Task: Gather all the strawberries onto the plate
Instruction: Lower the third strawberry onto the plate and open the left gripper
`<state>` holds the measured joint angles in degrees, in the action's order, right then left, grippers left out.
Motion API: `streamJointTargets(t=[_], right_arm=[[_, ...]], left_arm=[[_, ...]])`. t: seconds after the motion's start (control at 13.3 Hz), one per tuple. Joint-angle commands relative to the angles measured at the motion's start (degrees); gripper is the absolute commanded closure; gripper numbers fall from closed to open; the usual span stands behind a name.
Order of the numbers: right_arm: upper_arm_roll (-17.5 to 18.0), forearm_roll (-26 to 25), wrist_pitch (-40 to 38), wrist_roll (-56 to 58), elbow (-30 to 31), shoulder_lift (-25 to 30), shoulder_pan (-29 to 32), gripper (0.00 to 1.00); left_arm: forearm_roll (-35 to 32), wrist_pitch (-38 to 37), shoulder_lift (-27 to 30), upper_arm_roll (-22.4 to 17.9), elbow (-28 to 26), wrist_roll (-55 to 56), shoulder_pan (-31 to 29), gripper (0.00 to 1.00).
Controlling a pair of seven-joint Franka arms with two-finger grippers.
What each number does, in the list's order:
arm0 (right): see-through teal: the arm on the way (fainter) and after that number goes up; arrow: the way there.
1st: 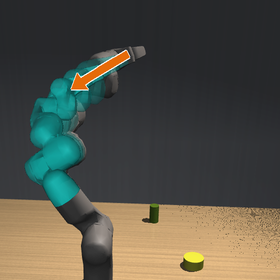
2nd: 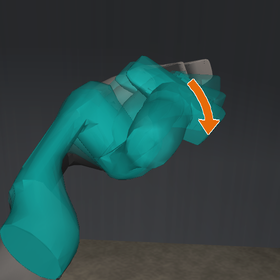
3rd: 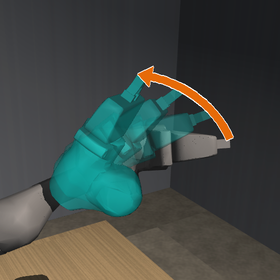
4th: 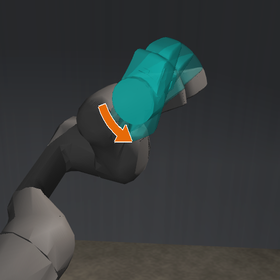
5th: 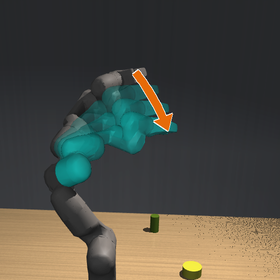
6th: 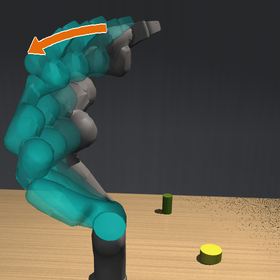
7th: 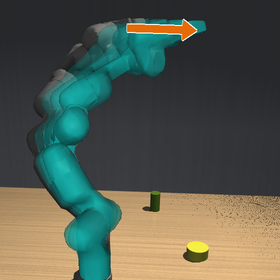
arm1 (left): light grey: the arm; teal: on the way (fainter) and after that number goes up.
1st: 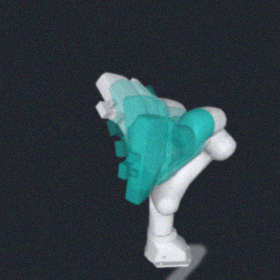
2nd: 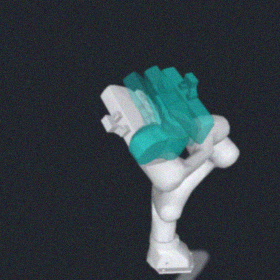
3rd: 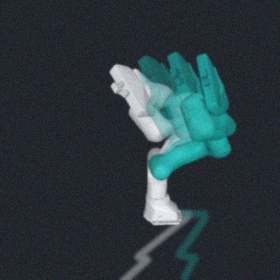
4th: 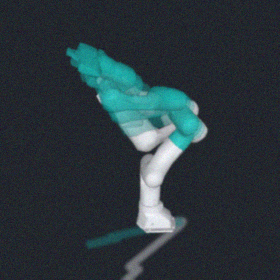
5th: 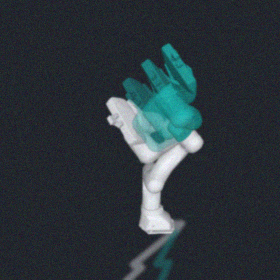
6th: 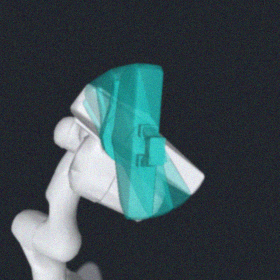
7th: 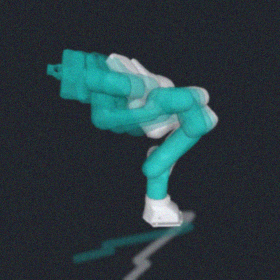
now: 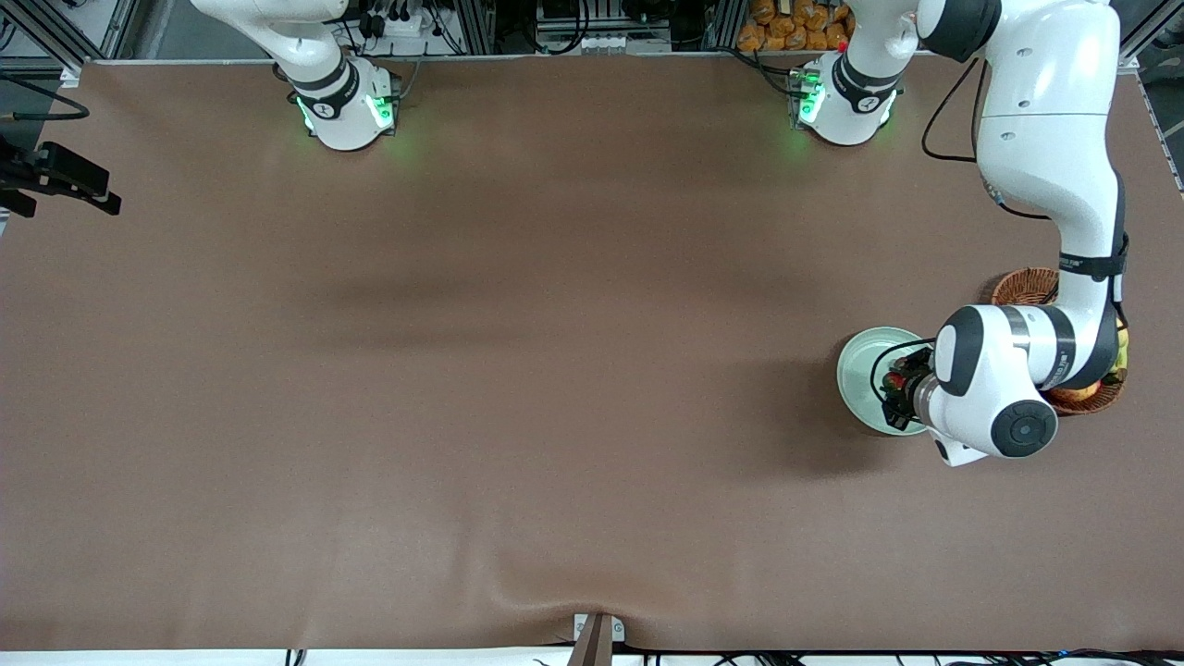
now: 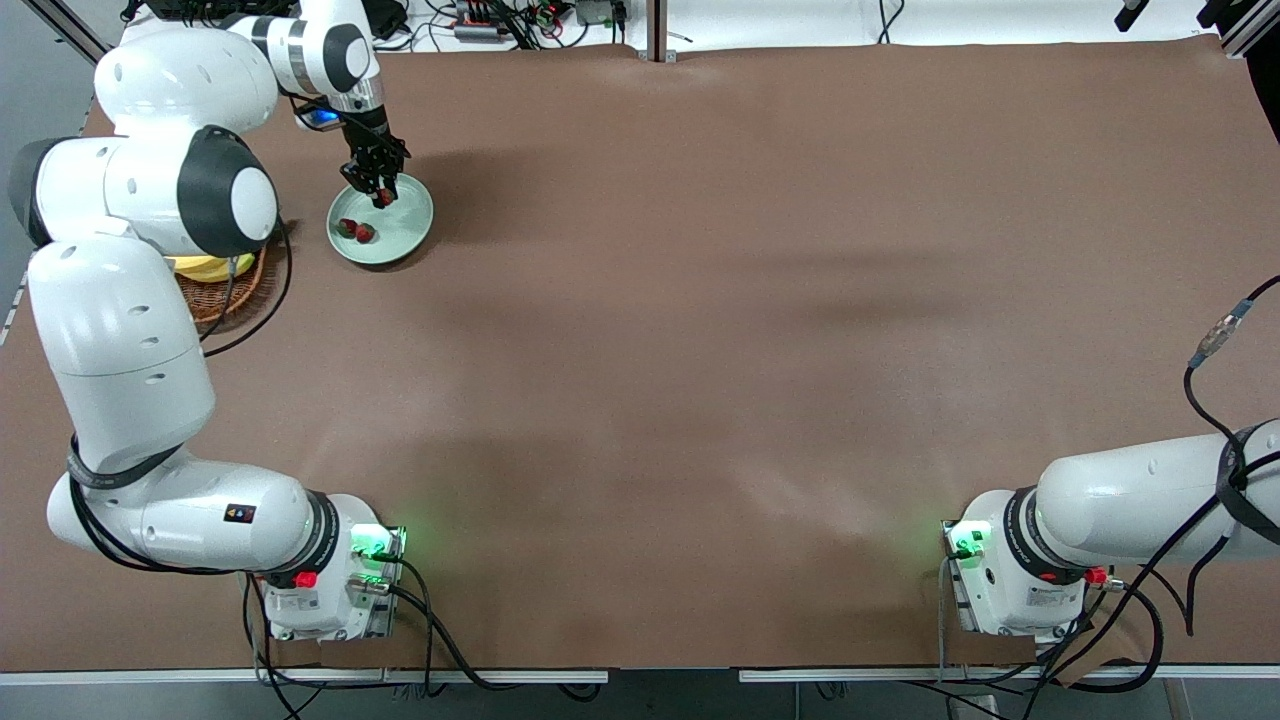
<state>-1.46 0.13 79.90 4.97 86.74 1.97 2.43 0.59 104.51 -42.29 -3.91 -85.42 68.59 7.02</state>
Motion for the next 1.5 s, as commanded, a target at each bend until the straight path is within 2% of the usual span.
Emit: streamJointTargets(t=[0.0,0.07,0.15,0.45,0.75,1.12,1.27,1.43], right_arm=[[-0.04,-0.65,0.52,0.57,1.15,0.85,-0.15,0.00],[-0.04,-0.65,0.52,0.66,1.15,0.76,-0.06,0.00],[-0.04,-0.65,0.43,0.66,1.15,0.58,0.03,0.00],[-0.12,-0.74,0.43,1.80,1.15,0.58,0.12,0.00],[-0.12,-0.74,0.87,1.80,0.97,0.58,0.21,0.00],[-0.12,-0.65,1.40,1.71,1.06,0.58,-0.23,0.00],[-0.04,-0.65,1.48,1.71,0.97,0.58,-0.15,0.00],[-0.12,-0.65,1.57,1.71,1.06,0.49,-0.14,0.00]], left_arm=[[-1.30,1.31,-1.65,0.39,-0.01,-0.56,0.10,0.65],[-1.21,1.31,-1.39,0.39,0.08,-0.47,0.02,0.30],[-1.30,1.14,-1.22,0.39,0.08,-0.64,-0.25,0.00],[-1.12,0.78,-0.43,0.22,0.87,-1.00,-0.16,0.00],[-0.86,0.70,4.22,0.30,1.39,-0.73,-0.16,0.00],[-1.12,-1.58,13.53,0.57,1.57,-0.82,-0.16,0.00],[-1.38,-3.69,14.86,0.83,2.18,-1.43,0.71,0.00],[-1.47,-5.71,15.57,0.83,3.41,-6.94,1.07,0.00]])
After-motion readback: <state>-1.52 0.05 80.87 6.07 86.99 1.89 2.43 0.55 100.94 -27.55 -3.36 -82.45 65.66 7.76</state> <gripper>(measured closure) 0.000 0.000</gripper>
